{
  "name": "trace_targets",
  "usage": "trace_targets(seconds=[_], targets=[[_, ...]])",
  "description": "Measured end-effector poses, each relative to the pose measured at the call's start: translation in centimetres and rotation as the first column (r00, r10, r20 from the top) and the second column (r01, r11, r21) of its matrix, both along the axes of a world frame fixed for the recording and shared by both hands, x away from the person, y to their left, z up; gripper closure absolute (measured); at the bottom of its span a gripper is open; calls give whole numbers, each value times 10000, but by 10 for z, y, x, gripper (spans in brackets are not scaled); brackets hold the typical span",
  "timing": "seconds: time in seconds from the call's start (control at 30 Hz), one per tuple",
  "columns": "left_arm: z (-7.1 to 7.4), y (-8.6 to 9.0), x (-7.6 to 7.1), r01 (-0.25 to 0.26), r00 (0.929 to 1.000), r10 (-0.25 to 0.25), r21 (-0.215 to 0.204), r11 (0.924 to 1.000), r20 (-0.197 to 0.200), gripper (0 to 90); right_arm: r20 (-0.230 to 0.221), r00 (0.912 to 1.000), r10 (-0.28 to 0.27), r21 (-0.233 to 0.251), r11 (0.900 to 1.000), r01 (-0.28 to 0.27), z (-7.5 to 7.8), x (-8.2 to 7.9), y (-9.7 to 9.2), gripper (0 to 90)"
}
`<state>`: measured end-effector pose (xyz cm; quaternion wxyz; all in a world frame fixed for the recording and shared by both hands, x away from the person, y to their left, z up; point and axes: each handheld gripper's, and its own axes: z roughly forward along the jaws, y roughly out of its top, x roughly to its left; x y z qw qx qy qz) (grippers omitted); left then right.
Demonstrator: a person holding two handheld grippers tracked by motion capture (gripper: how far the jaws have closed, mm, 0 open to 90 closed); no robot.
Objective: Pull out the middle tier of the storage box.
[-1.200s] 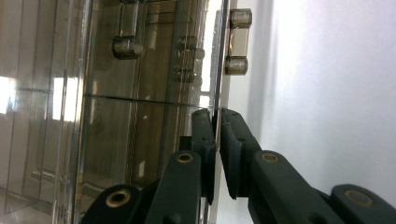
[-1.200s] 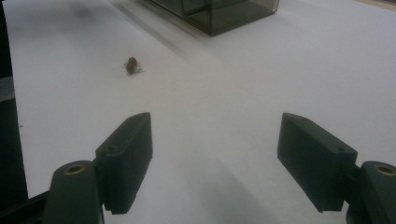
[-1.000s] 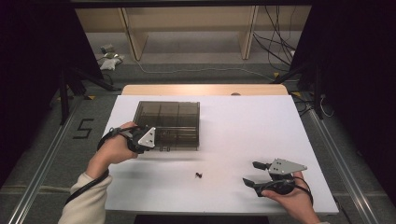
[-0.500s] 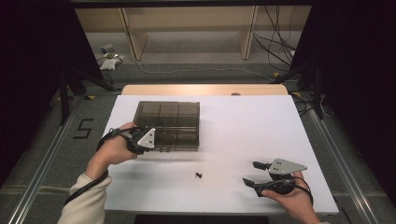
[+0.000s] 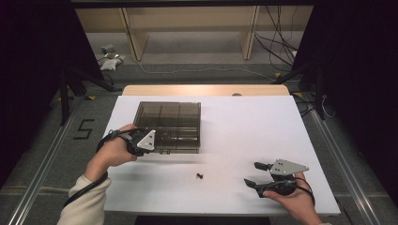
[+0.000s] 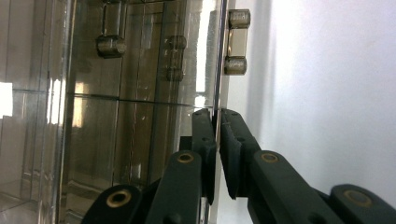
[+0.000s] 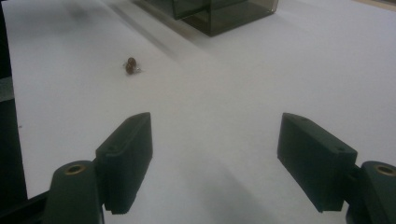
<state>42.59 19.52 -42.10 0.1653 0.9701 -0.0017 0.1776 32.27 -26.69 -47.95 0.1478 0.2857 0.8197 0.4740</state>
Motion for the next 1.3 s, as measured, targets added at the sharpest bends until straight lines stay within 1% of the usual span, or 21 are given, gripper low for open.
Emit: trace_targets(seconds=[0.1, 0.57, 1.03, 1.17, 1.3], targets=[[0, 0, 0, 27, 10000, -27, 52, 10000, -37, 845, -2, 10000, -5, -4, 10000, 5, 0, 0, 0, 275], [-1, 1, -4, 86, 9998, -86, 26, 10000, -171, 850, -18, 10000, -17, -10, 10000, 17, 0, 0, 0, 275], [0, 2, -7, 222, 9996, -220, 82, 9997, -179, 849, -4, 10000, -15, -1, 10000, 15, 0, 0, 0, 274], [-2, 3, -8, 224, 9994, -223, 39, 9997, -254, 852, -4, 10000, -28, 0, 10000, 28, 0, 0, 0, 274], [-1, 4, -8, 290, 9993, -289, 40, 9996, -232, 852, -20, 10000, -19, -6, 10000, 19, 0, 0, 0, 274]])
